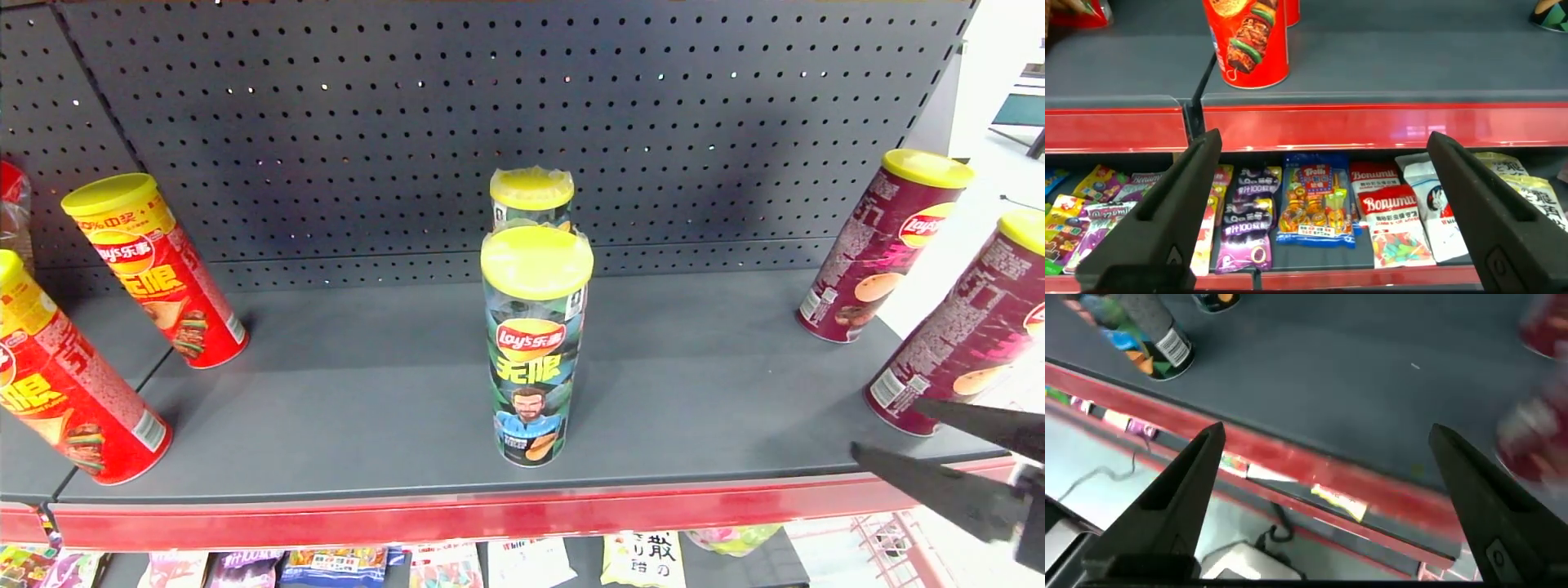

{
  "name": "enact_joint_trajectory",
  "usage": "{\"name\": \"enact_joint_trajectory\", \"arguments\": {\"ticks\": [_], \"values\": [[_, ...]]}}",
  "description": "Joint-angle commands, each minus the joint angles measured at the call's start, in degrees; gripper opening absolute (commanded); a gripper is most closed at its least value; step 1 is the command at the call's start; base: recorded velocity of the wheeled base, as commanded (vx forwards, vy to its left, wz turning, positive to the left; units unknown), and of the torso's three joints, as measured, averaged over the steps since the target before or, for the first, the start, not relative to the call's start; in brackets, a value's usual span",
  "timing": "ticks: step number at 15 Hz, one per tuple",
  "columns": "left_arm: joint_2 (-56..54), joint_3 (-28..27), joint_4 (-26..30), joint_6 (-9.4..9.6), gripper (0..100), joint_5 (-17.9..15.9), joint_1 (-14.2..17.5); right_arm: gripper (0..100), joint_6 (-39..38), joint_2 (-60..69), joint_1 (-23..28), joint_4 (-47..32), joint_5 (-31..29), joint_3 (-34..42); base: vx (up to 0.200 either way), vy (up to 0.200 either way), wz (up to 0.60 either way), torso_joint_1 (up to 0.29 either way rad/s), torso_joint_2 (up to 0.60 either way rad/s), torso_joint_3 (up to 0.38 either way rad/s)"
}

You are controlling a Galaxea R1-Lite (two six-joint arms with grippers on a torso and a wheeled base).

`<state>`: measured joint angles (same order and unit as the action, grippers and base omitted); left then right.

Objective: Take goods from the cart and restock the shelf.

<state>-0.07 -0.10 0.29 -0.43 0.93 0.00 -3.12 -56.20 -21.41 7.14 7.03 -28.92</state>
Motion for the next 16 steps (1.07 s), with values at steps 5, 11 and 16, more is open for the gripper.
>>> {"name": "enact_joint_trajectory", "arguments": {"ticks": [5,11,16], "values": [[0.07,0.01,0.06,-0.01,100,0.04,0.00,100,-0.13,-25.80,-8.21,4.46,-0.53,-12.57,0.000,0.000,0.00,0.000,0.00,0.000],[0.07,0.01,0.06,-0.01,100,0.04,0.00,100,0.22,-32.92,-14.80,8.50,-7.65,-15.12,0.000,0.000,0.00,0.000,0.00,0.000],[0.07,0.01,0.06,-0.01,100,0.04,0.00,100,0.22,-35.03,-18.85,8.06,-8.79,-17.58,0.000,0.000,0.00,0.000,0.00,0.000]]}}
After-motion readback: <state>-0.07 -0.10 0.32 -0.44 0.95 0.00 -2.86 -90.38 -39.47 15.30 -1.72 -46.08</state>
